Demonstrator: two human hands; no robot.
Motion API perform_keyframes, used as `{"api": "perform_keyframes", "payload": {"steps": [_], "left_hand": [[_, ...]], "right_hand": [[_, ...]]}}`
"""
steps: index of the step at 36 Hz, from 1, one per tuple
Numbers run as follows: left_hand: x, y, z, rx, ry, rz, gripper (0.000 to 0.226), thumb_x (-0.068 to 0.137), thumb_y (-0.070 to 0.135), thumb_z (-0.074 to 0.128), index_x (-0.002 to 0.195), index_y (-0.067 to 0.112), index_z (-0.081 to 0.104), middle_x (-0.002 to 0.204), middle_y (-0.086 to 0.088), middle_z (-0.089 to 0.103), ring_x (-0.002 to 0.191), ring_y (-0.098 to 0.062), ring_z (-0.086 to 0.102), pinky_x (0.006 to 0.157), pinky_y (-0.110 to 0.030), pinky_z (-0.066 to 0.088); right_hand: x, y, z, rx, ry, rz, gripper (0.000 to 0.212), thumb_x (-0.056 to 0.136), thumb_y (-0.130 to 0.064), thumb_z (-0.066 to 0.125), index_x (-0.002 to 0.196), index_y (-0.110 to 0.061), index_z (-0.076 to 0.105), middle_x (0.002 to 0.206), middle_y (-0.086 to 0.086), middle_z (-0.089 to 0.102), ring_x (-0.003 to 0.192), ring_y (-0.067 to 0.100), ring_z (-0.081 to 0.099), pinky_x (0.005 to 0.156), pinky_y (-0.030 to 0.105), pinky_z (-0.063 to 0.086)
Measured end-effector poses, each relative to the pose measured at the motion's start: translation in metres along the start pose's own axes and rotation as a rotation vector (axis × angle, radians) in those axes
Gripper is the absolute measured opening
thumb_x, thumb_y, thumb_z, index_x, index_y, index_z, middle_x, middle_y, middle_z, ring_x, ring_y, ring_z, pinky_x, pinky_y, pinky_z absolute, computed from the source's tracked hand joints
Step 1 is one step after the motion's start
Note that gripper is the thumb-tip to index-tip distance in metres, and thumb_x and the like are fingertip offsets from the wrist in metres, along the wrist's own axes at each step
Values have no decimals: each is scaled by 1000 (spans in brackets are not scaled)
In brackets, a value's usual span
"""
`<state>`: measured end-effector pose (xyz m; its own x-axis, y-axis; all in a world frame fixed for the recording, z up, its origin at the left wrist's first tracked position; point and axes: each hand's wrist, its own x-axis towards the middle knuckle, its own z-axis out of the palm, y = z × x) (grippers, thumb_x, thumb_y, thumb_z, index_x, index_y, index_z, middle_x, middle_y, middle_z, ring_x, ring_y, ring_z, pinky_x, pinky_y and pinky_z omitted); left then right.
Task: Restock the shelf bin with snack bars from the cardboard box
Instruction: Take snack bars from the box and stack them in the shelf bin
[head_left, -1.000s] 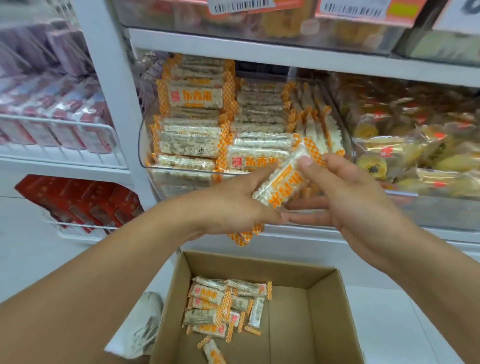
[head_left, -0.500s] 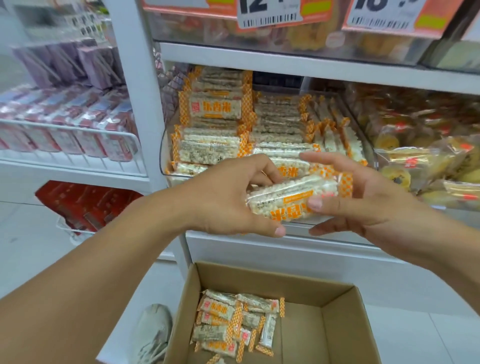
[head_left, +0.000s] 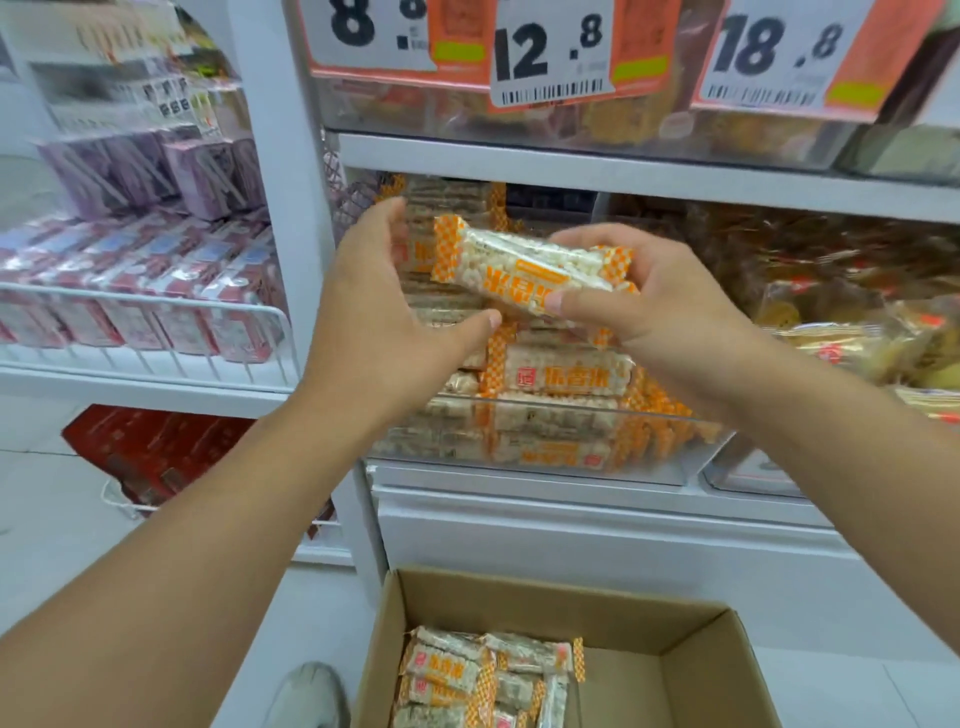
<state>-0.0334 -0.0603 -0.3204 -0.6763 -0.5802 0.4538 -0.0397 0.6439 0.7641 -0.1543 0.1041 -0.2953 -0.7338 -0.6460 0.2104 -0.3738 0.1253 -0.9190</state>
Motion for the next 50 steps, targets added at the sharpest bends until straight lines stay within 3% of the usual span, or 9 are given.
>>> {"api": "perform_keyframes", "payload": {"steps": [3, 8, 11, 15, 18, 21, 43, 47, 50], "left_hand": [[0, -11, 0, 201, 99, 75, 76, 83, 31, 77, 147, 17, 38, 140, -1, 48, 123, -17, 52, 101, -32, 45], [-1, -23, 0, 451, 35, 155, 72, 88, 17, 63, 151, 6, 29, 150, -10, 34, 135, -26, 39, 103, -37, 41], [-3, -23, 0, 542, 9, 128, 79, 92, 17, 60, 157, 6, 17, 163, -12, 17, 149, -28, 20, 115, -38, 30], [0, -24, 1, 622, -20, 214, 66, 91, 15, 59, 152, 7, 34, 160, -12, 24, 145, -32, 23, 115, -41, 32], [3, -29, 4, 661, -89, 200, 59, 93, 14, 55, 149, 8, 37, 159, -11, 25, 145, -33, 22, 116, -44, 31], [5, -35, 10, 700, -144, 191, 69, 96, 16, 48, 157, 5, 16, 165, -11, 13, 152, -33, 7, 125, -42, 13], [-1, -40, 11, 611, -171, 185, 77, 95, 6, 42, 159, 5, 1, 168, -10, -6, 155, -21, -7, 126, -33, 0], [-2, -38, 9, 592, -173, 204, 72, 98, 9, 40, 159, 6, 2, 168, -9, -4, 155, -22, -5, 126, -34, 2], [-2, -37, 8, 589, -172, 214, 70, 100, 12, 39, 160, 8, 3, 168, -8, -3, 155, -22, -5, 125, -32, 1]], "right_hand": [[27, -2, 14, -134, -20, -33, 54, 71, -39, 84, 120, -28, 65, 112, 5, 71, 87, 20, 72, 83, 44, 59], [58, 6, 32, -313, -78, -90, 47, 85, -26, 79, 127, -29, 58, 100, 10, 70, 83, 32, 70, 64, 33, 55], [70, 14, 37, -405, -92, -114, 53, 84, -30, 80, 131, -32, 58, 127, 0, 62, 85, 15, 65, 68, 26, 54], [78, 17, 40, -569, -149, -143, 70, 87, -42, 74, 149, -26, 45, 153, -2, 45, 115, 11, 57, 90, 23, 48], [81, 20, 42, -692, -208, -142, 81, 94, -55, 59, 158, -19, 27, 166, -2, 16, 152, 13, 15, 120, 27, 22], [84, 19, 45, -715, -244, -102, 80, 101, -60, 38, 162, -19, 6, 169, -3, -1, 155, 16, -8, 126, 38, 4], [93, 8, 63, -528, -162, 22, 79, 102, -60, 34, 161, -20, 0, 169, -1, 2, 154, 19, 11, 120, 29, 18], [87, 5, 56, -486, -81, 19, 75, 102, -57, 40, 161, -25, 7, 138, 1, 55, 115, 15, 59, 83, 18, 41], [79, 1, 51, -469, -35, -8, 72, 101, -54, 45, 161, -28, 15, 86, -7, 47, 63, 1, 40, 54, 19, 35]]}}
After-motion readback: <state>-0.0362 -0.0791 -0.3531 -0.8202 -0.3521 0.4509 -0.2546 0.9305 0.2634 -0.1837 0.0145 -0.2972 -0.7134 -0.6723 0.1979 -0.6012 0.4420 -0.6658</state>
